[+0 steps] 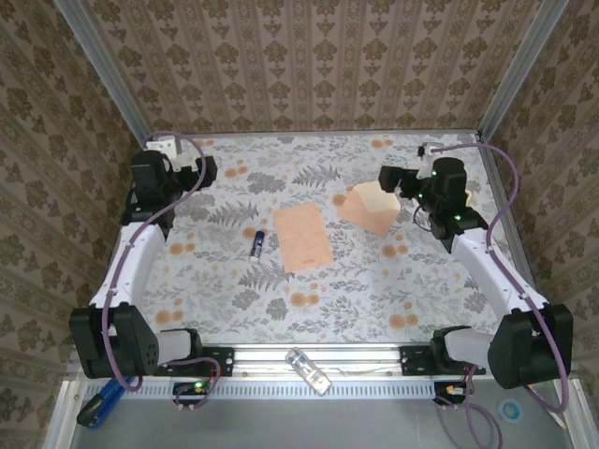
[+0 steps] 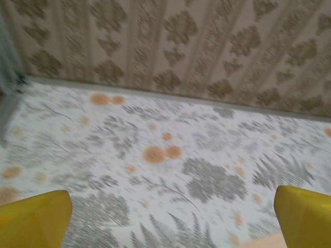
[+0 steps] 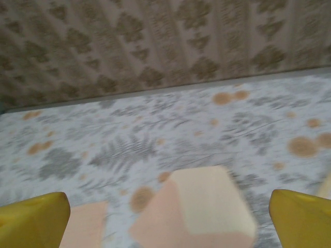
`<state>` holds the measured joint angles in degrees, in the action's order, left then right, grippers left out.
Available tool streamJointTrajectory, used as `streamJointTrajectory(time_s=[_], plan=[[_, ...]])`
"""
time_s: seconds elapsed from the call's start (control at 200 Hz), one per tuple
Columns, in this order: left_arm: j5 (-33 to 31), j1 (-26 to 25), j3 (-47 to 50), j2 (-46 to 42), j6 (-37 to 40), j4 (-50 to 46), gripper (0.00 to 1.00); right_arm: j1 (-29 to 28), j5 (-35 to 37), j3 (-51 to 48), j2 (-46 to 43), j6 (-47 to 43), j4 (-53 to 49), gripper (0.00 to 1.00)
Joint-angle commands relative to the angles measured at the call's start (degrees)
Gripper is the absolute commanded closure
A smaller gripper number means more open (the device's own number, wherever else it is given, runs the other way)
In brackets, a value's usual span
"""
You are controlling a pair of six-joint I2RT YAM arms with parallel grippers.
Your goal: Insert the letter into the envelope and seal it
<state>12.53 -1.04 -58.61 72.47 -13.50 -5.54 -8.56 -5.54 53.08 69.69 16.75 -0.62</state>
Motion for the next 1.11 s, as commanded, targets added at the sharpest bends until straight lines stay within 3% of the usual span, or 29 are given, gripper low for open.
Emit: streamJointTrajectory(time_s=[0.0, 0.245, 0.415, 0.63, 1.1], plan=[[11.02, -0.54, -0.49, 1.93, -4.79, -7.35, 0.0, -5.26, -3.42, 2.13, 1.15, 11.31, -9.45, 0.0], [9.38, -8.73, -2.6, 8.81, -0.61, -9.76, 0.0, -17.23, -5.64, 1.49, 9.0, 24.15, -4.67, 0.0], [9.14, -13.46, -6.25, 14.66, 1.47, -11.7, 0.0, -22.19, -6.21, -0.89, 14.67, 30.54, -1.52, 0.0], [14.93, -15.09, -8.7, 21.74, 0.67, -9.57, 0.01, -24.64, -9.28, -5.12, 18.62, 36.64, 2.7, 0.0], [16.9, -16.14, -11.23, 29.55, -3.45, -7.42, 0.03, -26.77, -12.1, -6.3, 23.45, 40.2, 7.43, 0.0]])
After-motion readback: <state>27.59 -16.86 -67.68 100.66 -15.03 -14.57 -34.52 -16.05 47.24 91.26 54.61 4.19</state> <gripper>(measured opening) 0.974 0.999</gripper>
